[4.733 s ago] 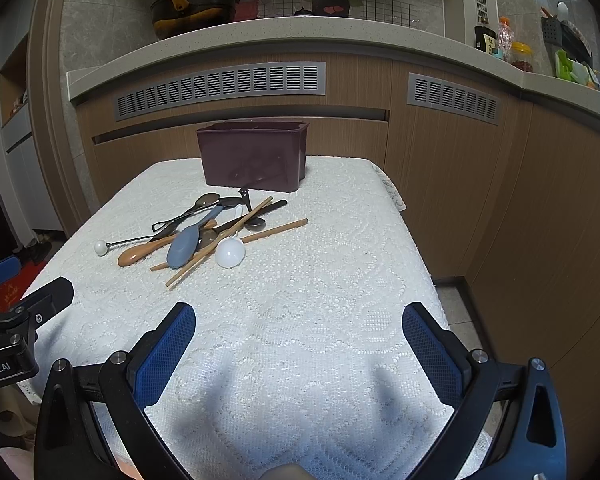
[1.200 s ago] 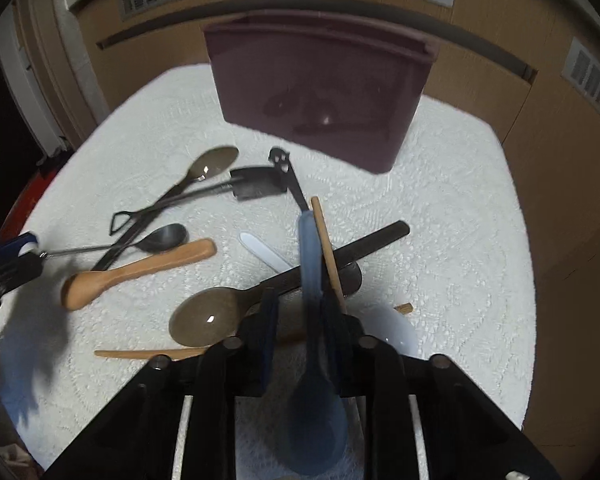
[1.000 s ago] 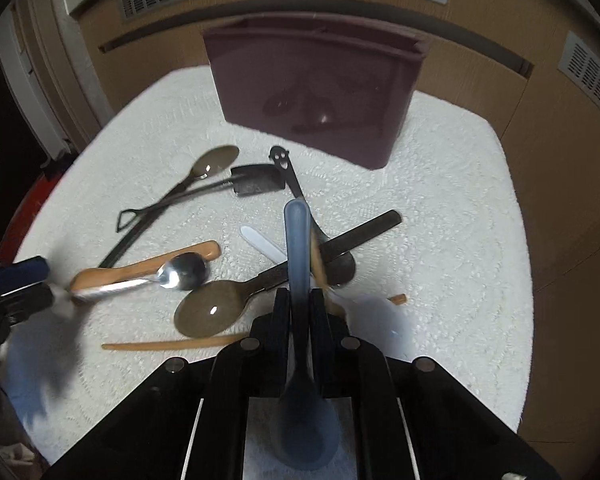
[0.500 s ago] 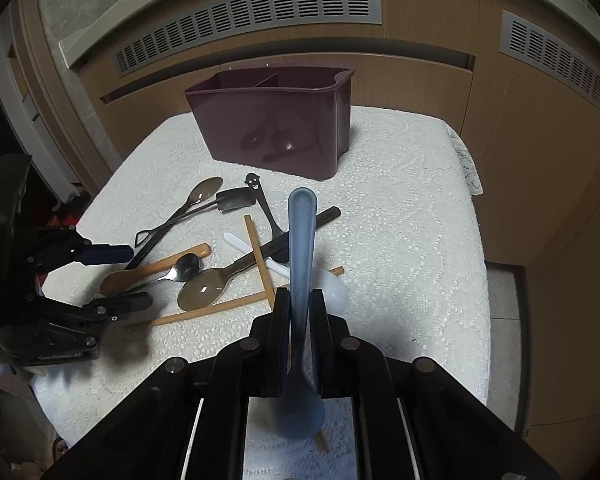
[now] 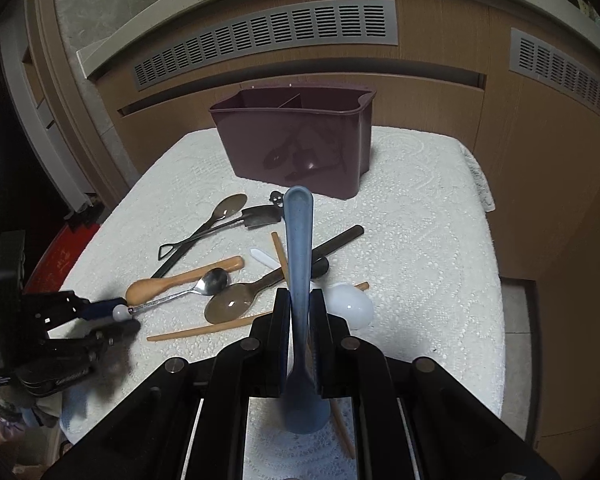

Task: Organize utensils
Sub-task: 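Lift the blue-grey spoon with the right gripper while the left drops the ball spoon into the caddy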

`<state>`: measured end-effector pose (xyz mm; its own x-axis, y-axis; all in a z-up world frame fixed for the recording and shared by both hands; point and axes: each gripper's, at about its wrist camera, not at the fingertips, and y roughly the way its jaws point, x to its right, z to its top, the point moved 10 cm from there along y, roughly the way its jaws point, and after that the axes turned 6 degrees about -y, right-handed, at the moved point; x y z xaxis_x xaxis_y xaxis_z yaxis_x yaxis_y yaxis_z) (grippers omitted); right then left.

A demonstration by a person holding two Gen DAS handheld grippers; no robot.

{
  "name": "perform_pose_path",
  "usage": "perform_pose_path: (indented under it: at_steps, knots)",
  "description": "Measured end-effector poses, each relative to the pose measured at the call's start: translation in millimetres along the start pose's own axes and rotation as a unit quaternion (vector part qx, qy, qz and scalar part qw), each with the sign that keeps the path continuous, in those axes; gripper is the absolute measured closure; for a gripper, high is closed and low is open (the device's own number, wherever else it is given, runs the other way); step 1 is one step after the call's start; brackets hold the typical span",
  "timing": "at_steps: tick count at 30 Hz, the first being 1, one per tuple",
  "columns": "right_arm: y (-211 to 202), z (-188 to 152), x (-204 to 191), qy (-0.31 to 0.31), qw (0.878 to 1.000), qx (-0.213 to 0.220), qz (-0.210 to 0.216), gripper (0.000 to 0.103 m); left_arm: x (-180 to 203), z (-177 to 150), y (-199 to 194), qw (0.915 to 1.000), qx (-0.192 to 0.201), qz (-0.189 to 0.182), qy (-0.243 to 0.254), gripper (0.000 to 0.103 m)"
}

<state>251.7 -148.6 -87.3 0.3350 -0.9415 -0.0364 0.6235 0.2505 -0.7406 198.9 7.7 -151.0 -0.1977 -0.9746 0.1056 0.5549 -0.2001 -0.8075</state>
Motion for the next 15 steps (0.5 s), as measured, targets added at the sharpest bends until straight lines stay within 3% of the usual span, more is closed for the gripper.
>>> perform_pose_path:
  at_steps: [5, 9, 15]
  knots:
    - [-12, -2, 1, 0.005, 1.000, 0.005, -0.005, 0.094, -1, 26, -37, 0.9974, 0.067, -0.004, -0.024, 0.081]
    - [-25, 3, -2, 0.009, 1.000, 0.021, -0.005, 0.094, 4, 54, -73, 0.9918, 0.127, 0.006, -0.014, 0.081]
    - [-38, 12, -4, 0.003, 0.999, 0.036, -0.013, 0.094, 8, 86, -102, 0.9854, 0.170, 0.006, -0.011, 0.081]
